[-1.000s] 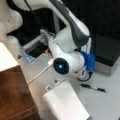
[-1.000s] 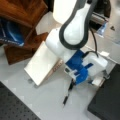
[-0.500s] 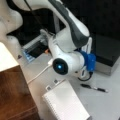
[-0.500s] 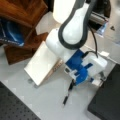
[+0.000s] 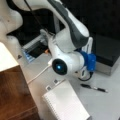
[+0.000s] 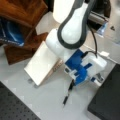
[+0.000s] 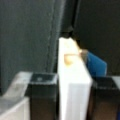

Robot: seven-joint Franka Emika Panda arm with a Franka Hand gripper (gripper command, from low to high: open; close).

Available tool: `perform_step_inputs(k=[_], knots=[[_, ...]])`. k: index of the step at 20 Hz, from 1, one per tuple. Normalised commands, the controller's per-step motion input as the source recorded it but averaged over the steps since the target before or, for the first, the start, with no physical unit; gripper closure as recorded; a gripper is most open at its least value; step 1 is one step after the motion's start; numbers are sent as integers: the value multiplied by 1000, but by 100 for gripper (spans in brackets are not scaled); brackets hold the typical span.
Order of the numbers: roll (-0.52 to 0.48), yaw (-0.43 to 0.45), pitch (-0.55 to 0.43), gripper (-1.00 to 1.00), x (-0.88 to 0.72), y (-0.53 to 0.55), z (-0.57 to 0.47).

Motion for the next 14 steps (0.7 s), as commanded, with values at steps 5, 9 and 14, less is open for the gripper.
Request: perform_step_inputs(k=[5, 9, 14], knots=[[157, -105, -28, 100, 47, -7, 85], [196, -35, -11, 100, 10, -3, 319], [242, -42, -35, 100, 35, 37, 354]])
